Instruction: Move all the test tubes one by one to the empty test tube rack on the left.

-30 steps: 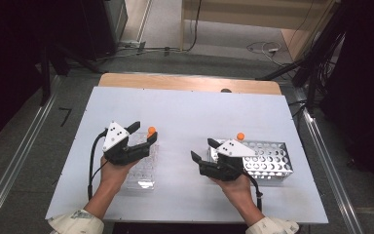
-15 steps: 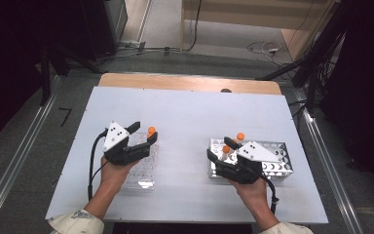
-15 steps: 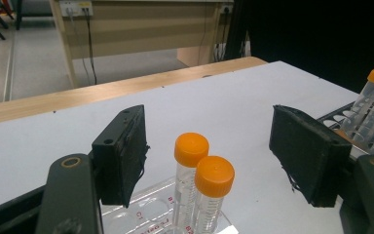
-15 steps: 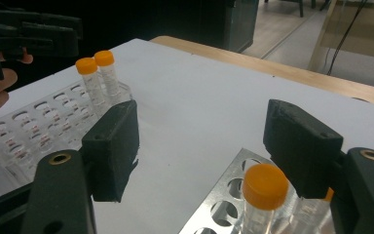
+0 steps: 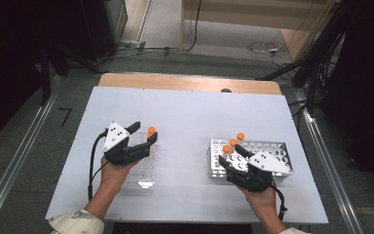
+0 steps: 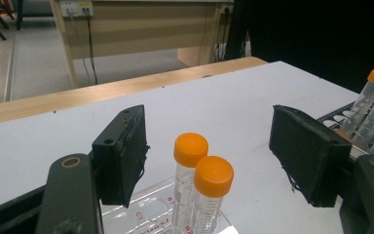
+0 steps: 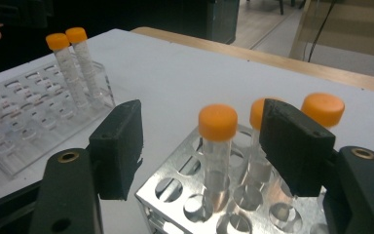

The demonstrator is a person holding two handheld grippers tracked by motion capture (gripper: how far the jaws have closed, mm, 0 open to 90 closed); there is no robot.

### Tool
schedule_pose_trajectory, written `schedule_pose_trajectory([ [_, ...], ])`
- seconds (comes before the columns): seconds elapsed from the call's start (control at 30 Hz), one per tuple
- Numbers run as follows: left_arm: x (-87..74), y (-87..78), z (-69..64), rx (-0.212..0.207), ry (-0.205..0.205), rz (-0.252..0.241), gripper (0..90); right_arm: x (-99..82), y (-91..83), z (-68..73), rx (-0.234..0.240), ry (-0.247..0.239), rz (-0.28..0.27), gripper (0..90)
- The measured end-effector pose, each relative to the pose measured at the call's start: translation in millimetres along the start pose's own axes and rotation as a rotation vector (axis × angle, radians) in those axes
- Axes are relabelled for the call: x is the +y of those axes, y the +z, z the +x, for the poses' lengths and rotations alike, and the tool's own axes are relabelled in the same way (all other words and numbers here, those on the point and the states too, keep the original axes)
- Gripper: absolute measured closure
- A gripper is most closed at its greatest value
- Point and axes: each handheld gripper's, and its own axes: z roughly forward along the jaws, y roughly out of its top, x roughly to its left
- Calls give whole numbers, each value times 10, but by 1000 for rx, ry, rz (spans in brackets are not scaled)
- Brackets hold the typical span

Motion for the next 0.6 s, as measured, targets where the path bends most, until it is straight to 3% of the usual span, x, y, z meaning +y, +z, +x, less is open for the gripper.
schedule_pose_trajectory([
  [0.17,1,-3,3,0,0,-2,298,-136,54,-50,-7,15,4,352],
  [0.6,-2,-3,-1,-1,-1,1,299,-210,149,-71,-10,-4,21,541],
])
